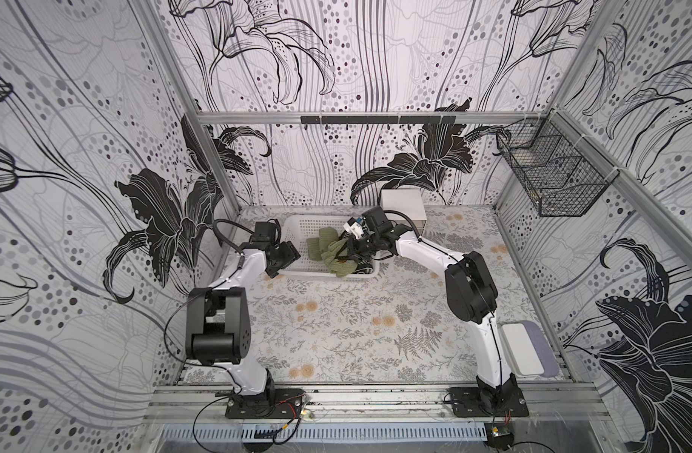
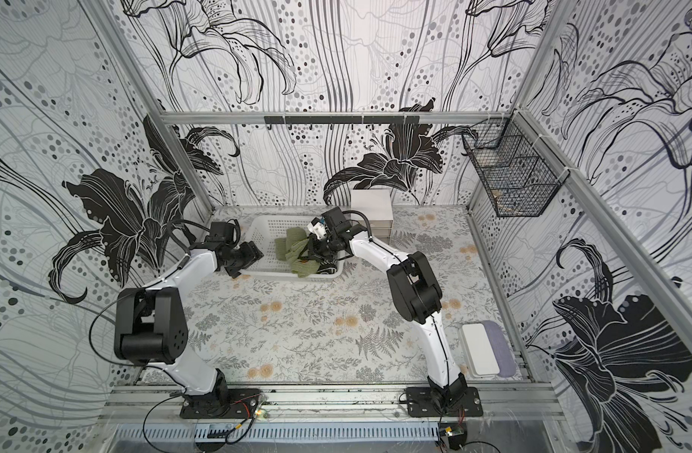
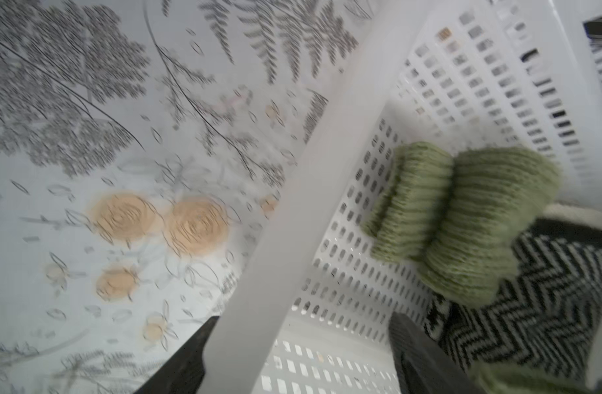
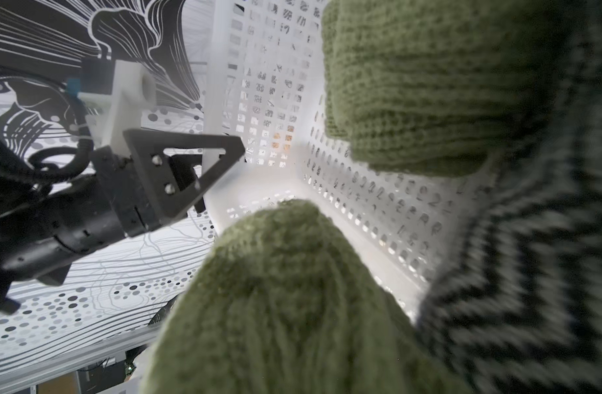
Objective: Roll up the scarf and place it into the basket
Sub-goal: Place the scarf in the basket.
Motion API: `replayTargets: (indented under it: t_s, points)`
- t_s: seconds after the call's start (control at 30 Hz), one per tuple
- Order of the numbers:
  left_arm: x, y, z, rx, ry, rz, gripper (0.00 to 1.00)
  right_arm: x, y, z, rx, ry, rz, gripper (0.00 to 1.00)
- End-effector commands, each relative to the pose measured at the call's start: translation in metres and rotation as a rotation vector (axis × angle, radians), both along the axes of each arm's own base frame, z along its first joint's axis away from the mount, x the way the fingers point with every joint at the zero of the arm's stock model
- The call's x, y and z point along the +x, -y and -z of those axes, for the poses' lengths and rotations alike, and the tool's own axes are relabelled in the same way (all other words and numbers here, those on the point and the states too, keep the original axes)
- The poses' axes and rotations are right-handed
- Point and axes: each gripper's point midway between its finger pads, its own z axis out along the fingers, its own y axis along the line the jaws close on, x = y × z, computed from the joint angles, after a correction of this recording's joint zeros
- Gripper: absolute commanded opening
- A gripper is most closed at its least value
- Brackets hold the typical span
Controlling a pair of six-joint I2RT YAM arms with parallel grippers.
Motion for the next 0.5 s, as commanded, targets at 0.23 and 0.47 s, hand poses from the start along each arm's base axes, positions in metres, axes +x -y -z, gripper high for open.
replayTargets:
  t_s: [0.23, 0.47]
  points:
    - [-0.019, -0.025, -0.099, 0.101, 0.18, -0.035, 0.92, 0.018, -0.072, -0.047, 0.076, 0.137, -0.049, 0.0]
    - [-0.015, -0.038, -0.11, 0.102, 0.204, -0.037, 0.94, 0.057, -0.099, -0.011, 0.109, 0.099, 0.025, 0.0]
